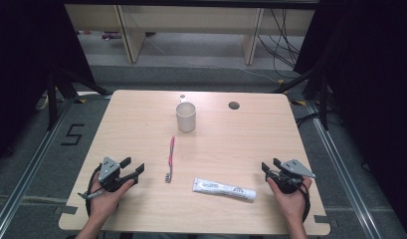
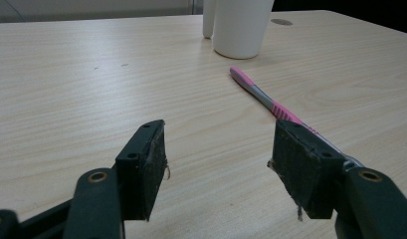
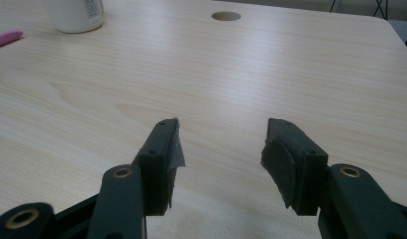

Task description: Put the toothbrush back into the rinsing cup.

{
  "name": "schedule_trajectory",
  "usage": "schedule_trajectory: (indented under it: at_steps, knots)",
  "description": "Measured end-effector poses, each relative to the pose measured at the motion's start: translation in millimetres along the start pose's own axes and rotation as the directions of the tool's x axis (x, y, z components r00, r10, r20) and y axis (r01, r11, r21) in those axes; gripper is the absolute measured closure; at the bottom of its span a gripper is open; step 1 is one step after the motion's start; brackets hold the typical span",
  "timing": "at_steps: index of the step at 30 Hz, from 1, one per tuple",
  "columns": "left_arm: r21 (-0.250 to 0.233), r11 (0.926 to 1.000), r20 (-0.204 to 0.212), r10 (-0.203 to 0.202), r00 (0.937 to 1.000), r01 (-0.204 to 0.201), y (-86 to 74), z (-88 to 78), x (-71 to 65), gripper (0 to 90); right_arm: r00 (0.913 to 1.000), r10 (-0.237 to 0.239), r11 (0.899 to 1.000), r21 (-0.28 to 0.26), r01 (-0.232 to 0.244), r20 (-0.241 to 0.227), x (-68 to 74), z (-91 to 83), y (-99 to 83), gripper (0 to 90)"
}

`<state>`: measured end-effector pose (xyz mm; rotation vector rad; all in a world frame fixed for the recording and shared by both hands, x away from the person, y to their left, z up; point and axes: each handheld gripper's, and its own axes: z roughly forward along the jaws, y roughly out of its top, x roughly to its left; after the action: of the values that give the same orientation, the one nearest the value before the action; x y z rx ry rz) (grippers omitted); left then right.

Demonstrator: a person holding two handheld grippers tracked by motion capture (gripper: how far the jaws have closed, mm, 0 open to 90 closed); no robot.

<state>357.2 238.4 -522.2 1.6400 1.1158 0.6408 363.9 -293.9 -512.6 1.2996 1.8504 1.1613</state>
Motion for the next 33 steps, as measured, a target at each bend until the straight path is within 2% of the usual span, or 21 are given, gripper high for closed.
schedule_trajectory:
  at_steps: [1,2,4,5,6,7,10,11,12,14,15,17,18,19,23,26,28,29,31,32,33]
  knots:
    - [-0.003,1.0,0.004,-0.005,1.0,0.005,-0.1,0.8,0.3,37.6,1.0,-0.002,1.0,0.001,0.002,0.005,-0.4,0.0,0.2,48.4]
    - [-0.003,1.0,0.005,-0.006,1.0,0.006,-0.1,1.4,0.7,37.6,0.999,0.046,0.999,0.015,-0.046,0.002,3.2,-0.6,-0.1,48.4]
    - [0.008,0.9999,-0.005,-0.007,1.0,0.007,0.4,1.3,0.6,37.6,0.9999,0.013,1.0,0.008,-0.013,0.008,-0.1,1.6,0.0,48.3]
    - [0.011,0.9999,-0.006,-0.006,1.0,0.006,0.5,1.5,0.6,37.6,0.9998,0.018,1.0,0.0,-0.018,-0.008,-0.6,2.1,-0.1,48.3]
    - [0.011,0.9999,-0.008,-0.005,1.0,0.006,0.5,1.6,0.4,37.6,0.9989,0.045,0.999,0.025,-0.045,0.01,1.8,-0.3,0.3,48.3]
    - [0.013,0.9999,-0.01,-0.007,0.9999,0.007,0.5,1.7,-0.1,37.6,1.0,0.0,1.0,0.007,-0.001,0.009,-1.1,0.8,0.7,48.3]
    - [0.032,0.9994,-0.007,-0.011,0.9999,0.011,0.8,2.4,-2.1,37.7,0.9995,-0.02,1.0,0.008,0.02,0.023,-0.6,2.1,0.5,48.1]
    - [0.033,0.9993,0.003,-0.016,0.9999,0.016,0.7,2.9,-2.5,37.7,0.9995,-0.017,1.0,0.016,0.017,0.028,0.3,2.2,0.8,48.1]
    - [0.039,0.9991,0.011,-0.017,0.9998,0.017,0.9,3.3,-2.7,37.7,0.9997,0.019,0.999,0.035,-0.019,0.012,3.8,0.5,0.7,48.0]
    - [0.052,0.9983,0.005,-0.025,0.9997,0.025,3.3,3.0,-2.8,38.0,0.9998,0.014,0.999,0.038,-0.015,0.017,4.8,1.0,0.8,48.0]
    - [0.057,0.9978,0.007,-0.034,0.9994,0.034,5.5,2.8,-2.8,38.0,0.9991,-0.035,0.999,0.016,0.035,0.025,1.6,2.2,1.0,48.0]
    - [0.064,0.9971,0.007,-0.043,0.9991,0.042,11.2,2.2,-3.3,38.4,0.9997,0.012,0.999,0.041,-0.013,0.019,5.2,1.6,0.9,48.0]
    - [0.08,0.9958,0.001,-0.044,0.999,0.044,14.4,1.5,-4.1,38.5,0.9994,-0.028,0.999,0.033,0.028,0.022,1.9,2.2,1.7,47.9]
    - [0.092,0.9946,0.008,-0.048,0.9988,0.047,17.3,1.8,-4.4,38.5,0.9993,0.03,0.998,0.053,-0.031,0.022,5.9,1.4,1.4,47.9]
    - [0.164,0.9848,0.005,-0.058,0.9983,0.057,30.6,5.4,-6.8,38.9,0.9999,-0.012,0.999,0.041,0.012,0.008,2.8,2.5,1.6,47.7]
    - [0.278,0.9598,0.016,-0.048,0.9987,0.042,42.3,9.8,-8.9,38.1,0.9998,-0.011,0.999,0.037,0.011,0.014,2.5,2.5,1.5,47.6]
    - [0.323,0.9458,0.034,-0.049,0.9982,0.036,49.0,14.8,-12.2,37.6,0.9993,0.032,0.998,0.047,-0.033,0.019,5.9,1.9,1.4,47.6]
    - [0.344,0.9382,0.04,-0.05,0.9979,0.033,52.5,17.3,-14.5,37.6,0.9996,0.021,0.999,0.046,-0.022,0.019,5.3,2.3,1.4,47.5]
    - [0.4,0.9166,0.06,-0.023,0.9979,-0.003,60.7,21.5,-17.6,37.7,0.9998,0.009,0.999,0.047,-0.01,0.018,4.8,2.8,1.3,47.6]
    - [0.419,0.9079,0.063,-0.023,0.9977,-0.006,64.6,24.5,-19.6,38.2,0.9994,-0.028,0.999,0.036,0.027,0.022,2.1,3.3,1.9,47.5]
    - [0.444,0.8958,0.061,-0.019,0.998,-0.01,68.8,27.0,-21.6,39.1,0.9998,0.005,0.999,0.045,-0.006,0.02,4.6,2.8,1.6,47.5]
